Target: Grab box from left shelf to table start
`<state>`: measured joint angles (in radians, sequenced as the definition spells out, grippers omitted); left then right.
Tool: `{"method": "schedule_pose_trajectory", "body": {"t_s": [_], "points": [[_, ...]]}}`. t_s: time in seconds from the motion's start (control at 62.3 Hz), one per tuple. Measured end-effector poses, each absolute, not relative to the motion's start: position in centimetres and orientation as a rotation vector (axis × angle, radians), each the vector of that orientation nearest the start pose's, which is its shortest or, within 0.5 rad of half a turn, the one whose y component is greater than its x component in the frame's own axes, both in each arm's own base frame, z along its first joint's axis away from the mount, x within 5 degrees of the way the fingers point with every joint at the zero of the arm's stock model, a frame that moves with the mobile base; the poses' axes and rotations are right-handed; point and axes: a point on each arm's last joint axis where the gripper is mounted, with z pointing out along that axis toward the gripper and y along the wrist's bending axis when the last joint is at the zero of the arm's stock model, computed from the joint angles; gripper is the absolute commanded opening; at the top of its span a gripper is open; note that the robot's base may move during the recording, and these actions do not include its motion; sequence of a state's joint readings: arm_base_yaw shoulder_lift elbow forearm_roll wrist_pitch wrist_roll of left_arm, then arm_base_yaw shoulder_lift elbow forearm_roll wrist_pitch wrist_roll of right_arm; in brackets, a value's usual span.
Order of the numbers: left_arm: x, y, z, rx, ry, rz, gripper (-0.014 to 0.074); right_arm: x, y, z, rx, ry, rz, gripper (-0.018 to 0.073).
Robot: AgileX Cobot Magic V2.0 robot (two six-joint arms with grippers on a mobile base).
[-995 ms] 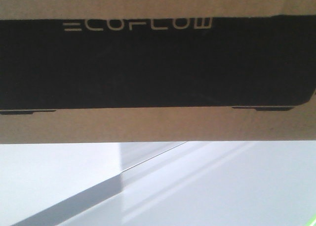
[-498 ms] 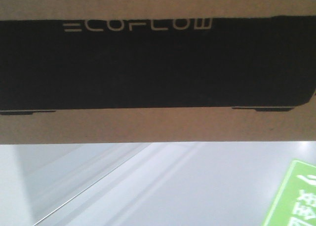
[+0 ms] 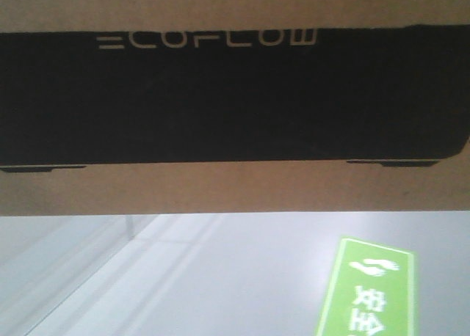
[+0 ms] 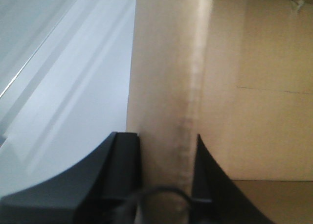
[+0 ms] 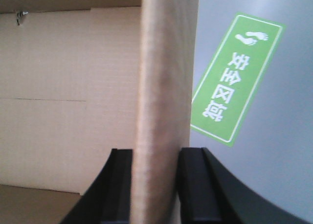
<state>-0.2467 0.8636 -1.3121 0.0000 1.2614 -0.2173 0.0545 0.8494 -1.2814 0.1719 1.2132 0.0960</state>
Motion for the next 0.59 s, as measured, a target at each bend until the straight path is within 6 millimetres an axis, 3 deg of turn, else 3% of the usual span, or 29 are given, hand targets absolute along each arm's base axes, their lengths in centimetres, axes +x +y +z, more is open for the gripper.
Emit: {"method": "schedule_pose_trajectory", "body": {"t_s": [0.594], "points": [[11.68,-2.94,44.84,0.034,2.315,-0.237,-0.002,11.76,2.09,44.69,0.03,2.266,0.292,0.0054]]}}
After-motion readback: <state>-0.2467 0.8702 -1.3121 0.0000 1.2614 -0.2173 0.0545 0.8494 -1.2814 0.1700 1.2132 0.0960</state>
